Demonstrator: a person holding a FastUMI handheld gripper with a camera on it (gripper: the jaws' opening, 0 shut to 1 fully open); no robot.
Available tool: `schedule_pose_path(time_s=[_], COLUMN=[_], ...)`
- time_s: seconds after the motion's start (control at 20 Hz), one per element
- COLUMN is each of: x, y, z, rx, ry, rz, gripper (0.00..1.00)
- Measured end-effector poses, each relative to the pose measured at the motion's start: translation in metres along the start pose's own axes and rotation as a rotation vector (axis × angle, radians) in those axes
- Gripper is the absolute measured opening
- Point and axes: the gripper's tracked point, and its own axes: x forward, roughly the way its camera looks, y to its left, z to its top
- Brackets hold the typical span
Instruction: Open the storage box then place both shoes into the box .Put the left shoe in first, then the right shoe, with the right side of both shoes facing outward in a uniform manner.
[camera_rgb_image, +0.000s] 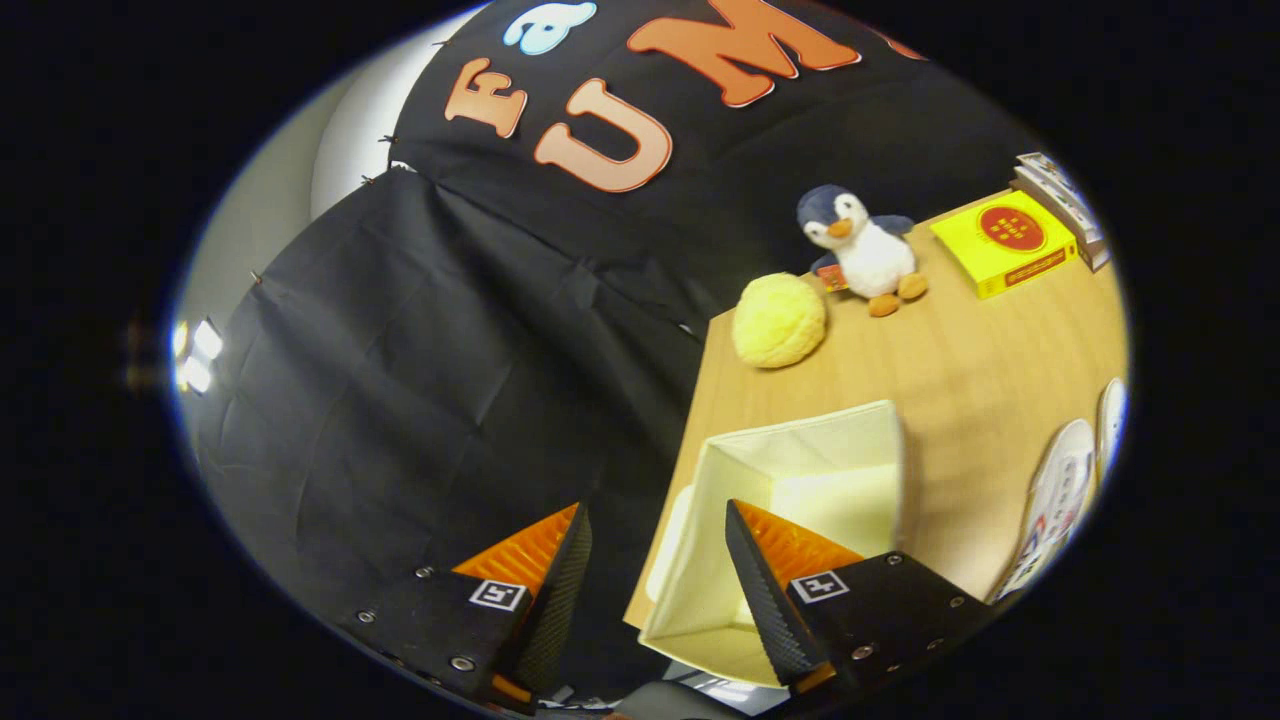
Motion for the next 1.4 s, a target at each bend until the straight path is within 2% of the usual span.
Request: schedule_pose_path(time_s=[0.15, 0.35, 0.6, 0.9, 1.05, 1.2, 1.3, 1.4], x=[-0.034, -0.070, -0.105, -0.126, -0.126, -0.125, -0.120, -0.111], y=[-0.071, -0.153, -0.228, -0.282, -0.300, -0.315, -0.327, -0.335], z=[0.002, -0.006, -0.029, -0.075, -0.096, -0.096, -0.094, -0.096], rx=[-0.094, -0.145, -0.178, -0.190, -0.211, -0.252, -0.269, -0.250], ry=[-0.048, -0.040, 0.007, 0.096, 0.161, 0.170, 0.167, 0.166], rz=[-0.151, -0.337, -0.501, -0.597, -0.609, -0.635, -0.661, -0.653], gripper=[0.87, 0.88, 0.87, 0.82, 0.77, 0.73, 0.67, 0.60])
